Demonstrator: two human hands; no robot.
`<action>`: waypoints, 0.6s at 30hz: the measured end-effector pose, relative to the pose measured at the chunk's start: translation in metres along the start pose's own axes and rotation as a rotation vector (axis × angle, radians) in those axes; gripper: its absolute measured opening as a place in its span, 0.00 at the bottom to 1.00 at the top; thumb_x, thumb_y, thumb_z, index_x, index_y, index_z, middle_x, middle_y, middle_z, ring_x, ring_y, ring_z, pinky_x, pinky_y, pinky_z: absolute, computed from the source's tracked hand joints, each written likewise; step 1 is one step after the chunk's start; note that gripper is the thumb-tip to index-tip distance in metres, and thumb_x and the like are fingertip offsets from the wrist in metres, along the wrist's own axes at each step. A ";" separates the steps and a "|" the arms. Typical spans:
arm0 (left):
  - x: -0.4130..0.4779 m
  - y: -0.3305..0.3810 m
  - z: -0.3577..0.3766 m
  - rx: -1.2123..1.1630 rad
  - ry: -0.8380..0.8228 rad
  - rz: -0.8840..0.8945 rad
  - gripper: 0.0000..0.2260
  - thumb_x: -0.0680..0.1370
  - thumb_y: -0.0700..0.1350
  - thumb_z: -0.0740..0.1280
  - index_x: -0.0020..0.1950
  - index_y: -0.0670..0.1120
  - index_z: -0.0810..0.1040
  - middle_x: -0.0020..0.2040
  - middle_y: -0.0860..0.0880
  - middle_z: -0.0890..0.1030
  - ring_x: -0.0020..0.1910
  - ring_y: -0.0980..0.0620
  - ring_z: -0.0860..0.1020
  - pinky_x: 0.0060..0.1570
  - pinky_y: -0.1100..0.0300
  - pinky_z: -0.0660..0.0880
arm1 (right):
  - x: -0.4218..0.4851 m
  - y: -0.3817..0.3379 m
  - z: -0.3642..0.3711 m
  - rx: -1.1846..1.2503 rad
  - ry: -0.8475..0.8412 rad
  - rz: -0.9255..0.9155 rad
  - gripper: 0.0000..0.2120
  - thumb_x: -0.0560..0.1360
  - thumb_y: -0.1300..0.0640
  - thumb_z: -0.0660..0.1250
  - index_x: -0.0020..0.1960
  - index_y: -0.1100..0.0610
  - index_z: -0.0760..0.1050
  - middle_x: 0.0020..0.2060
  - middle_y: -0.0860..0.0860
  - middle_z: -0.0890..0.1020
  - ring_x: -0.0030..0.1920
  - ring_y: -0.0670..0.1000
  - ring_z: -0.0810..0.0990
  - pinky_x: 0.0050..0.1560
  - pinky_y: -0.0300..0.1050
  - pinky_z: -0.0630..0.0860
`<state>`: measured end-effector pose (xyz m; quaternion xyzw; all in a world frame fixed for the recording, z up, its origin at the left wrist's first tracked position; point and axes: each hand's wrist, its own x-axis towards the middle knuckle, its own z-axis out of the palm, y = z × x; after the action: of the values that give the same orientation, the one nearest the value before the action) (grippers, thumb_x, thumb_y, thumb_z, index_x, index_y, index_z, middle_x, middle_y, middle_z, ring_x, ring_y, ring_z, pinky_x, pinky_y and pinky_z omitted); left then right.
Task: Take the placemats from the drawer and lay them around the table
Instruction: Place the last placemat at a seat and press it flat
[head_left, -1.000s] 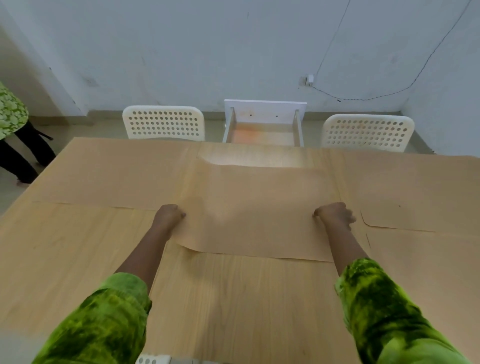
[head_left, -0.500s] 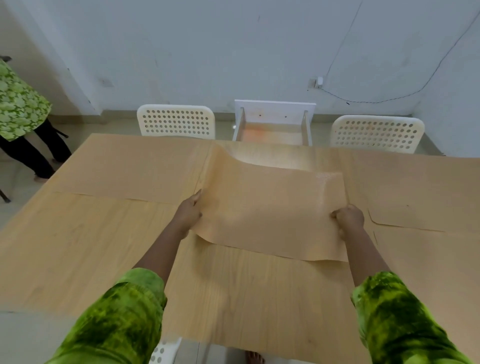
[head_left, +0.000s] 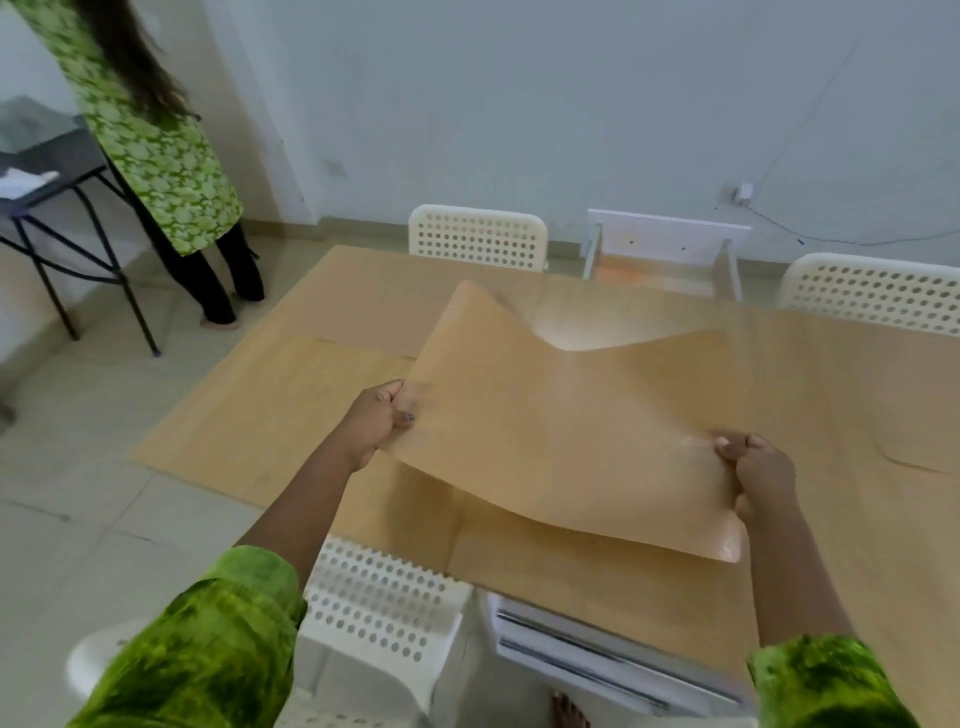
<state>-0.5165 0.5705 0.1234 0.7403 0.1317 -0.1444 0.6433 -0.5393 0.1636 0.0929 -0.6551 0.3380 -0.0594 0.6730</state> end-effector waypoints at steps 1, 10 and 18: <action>-0.012 -0.008 -0.022 0.009 0.013 0.000 0.21 0.74 0.27 0.58 0.53 0.50 0.79 0.49 0.44 0.81 0.49 0.45 0.76 0.41 0.57 0.72 | -0.017 0.008 0.014 0.013 -0.020 0.000 0.14 0.75 0.68 0.64 0.33 0.55 0.71 0.32 0.49 0.71 0.33 0.46 0.68 0.34 0.39 0.65; -0.111 -0.066 -0.204 -0.076 0.269 -0.012 0.19 0.74 0.27 0.60 0.61 0.40 0.77 0.49 0.43 0.80 0.45 0.45 0.78 0.42 0.56 0.75 | -0.163 0.059 0.145 0.045 -0.136 0.003 0.13 0.76 0.65 0.64 0.34 0.55 0.73 0.32 0.51 0.72 0.34 0.49 0.68 0.34 0.41 0.65; -0.123 -0.078 -0.258 -0.252 0.267 -0.071 0.20 0.75 0.28 0.55 0.62 0.44 0.73 0.53 0.44 0.78 0.43 0.48 0.76 0.42 0.55 0.73 | -0.197 0.049 0.198 0.013 -0.089 0.041 0.07 0.77 0.66 0.61 0.42 0.60 0.75 0.34 0.51 0.73 0.33 0.49 0.70 0.36 0.43 0.68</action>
<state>-0.6485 0.8354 0.1333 0.6615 0.2589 -0.0499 0.7021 -0.6019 0.4400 0.1046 -0.6459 0.3204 -0.0185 0.6926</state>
